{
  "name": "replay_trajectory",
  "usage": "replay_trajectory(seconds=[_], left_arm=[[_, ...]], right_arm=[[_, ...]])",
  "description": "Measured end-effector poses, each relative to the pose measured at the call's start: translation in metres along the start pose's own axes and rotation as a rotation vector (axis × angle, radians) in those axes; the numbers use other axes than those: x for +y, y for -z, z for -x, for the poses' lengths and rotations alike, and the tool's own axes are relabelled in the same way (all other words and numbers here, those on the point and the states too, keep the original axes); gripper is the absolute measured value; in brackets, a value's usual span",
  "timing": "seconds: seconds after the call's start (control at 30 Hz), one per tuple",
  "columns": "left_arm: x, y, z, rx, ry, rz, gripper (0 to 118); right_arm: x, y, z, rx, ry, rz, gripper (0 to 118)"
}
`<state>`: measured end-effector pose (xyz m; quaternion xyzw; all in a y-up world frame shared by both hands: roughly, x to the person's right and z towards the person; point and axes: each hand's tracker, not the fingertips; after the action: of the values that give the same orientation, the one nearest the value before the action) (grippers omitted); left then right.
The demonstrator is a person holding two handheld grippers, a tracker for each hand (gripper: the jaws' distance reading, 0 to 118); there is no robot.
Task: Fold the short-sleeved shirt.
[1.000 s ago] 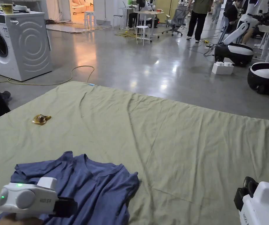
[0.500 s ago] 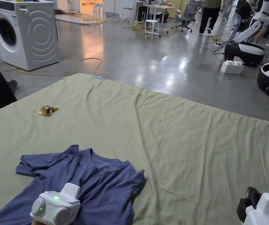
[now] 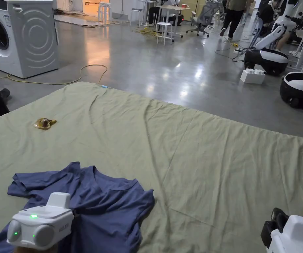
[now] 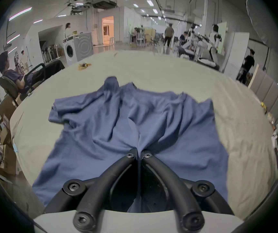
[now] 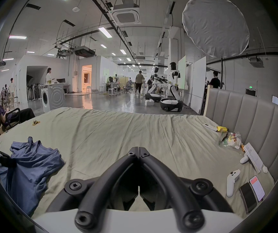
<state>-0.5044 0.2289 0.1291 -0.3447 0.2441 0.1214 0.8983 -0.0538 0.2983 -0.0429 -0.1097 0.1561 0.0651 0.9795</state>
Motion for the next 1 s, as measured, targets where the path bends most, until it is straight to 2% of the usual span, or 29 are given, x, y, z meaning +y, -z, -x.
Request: replay_trajectory(seconds=[0.23,0.53,0.8,1.0], left_arm=[[0.047,-0.057,-0.006,-0.032,-0.042,-0.195,3],[0.133,-0.115,-0.047,-0.141,0.066,-0.413,3],[0.173,-0.143,-0.145,-0.293,0.181,-0.498,3],[0.183,-0.137,-0.237,-0.438,0.255,-0.487,3]], right_arm=[[0.009,-0.007,-0.008,-0.009,0.005,-0.032,0],[0.025,-0.019,-0.025,-0.028,0.013,-0.087,0],[0.037,-0.037,-0.052,-0.065,0.027,-0.142,0],[0.040,-0.049,-0.083,-0.116,0.041,-0.164,0]])
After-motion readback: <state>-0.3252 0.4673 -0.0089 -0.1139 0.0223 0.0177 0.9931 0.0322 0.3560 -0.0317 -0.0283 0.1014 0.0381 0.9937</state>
